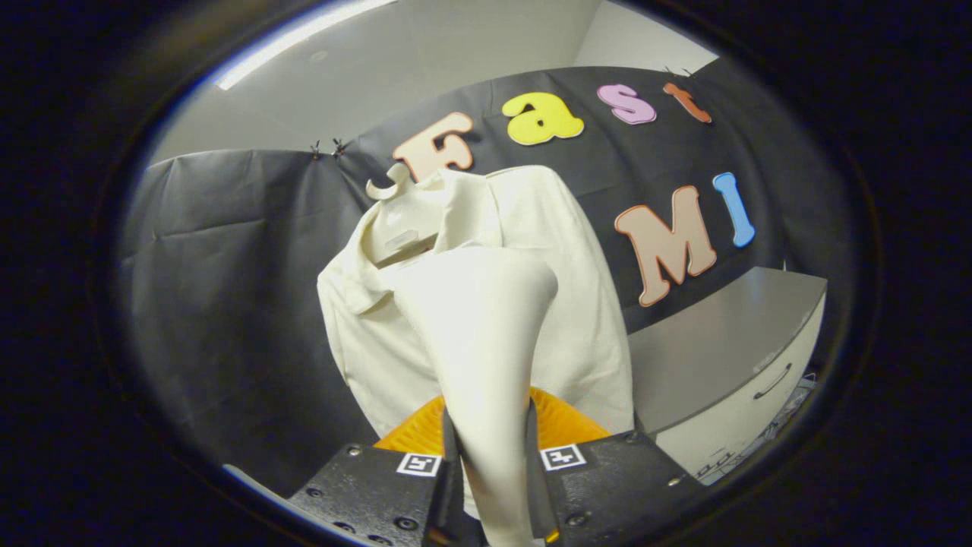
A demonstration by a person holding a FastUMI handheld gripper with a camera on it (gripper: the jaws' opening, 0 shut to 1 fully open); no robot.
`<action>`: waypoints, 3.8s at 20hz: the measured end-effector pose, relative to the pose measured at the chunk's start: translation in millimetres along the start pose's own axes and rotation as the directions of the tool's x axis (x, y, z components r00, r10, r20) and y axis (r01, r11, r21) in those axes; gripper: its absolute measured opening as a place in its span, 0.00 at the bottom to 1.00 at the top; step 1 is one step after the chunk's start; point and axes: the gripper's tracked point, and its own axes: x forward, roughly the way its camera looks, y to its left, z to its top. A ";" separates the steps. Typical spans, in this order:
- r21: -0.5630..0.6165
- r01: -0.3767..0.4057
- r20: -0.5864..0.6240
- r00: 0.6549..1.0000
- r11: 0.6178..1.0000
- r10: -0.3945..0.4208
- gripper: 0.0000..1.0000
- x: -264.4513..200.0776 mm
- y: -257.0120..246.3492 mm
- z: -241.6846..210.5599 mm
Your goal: Iron the clothes twice with a garment steamer, once on the left side and once on the right side.
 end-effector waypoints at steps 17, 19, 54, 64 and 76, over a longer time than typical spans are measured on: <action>-0.013 -0.030 -0.185 0.982 0.999 0.027 0.33 85.8 43.7 -145.7; -0.010 -0.024 -0.203 0.979 1.000 0.022 0.33 91.8 42.9 -153.8; -0.248 0.122 -0.488 0.841 0.961 -0.233 0.35 110.4 -50.6 -382.4; -0.243 0.094 -0.519 0.828 0.966 -0.211 0.35 68.3 -50.5 -343.8; -0.206 0.006 -0.416 0.904 0.979 -0.093 0.34 20.1 -17.7 -211.3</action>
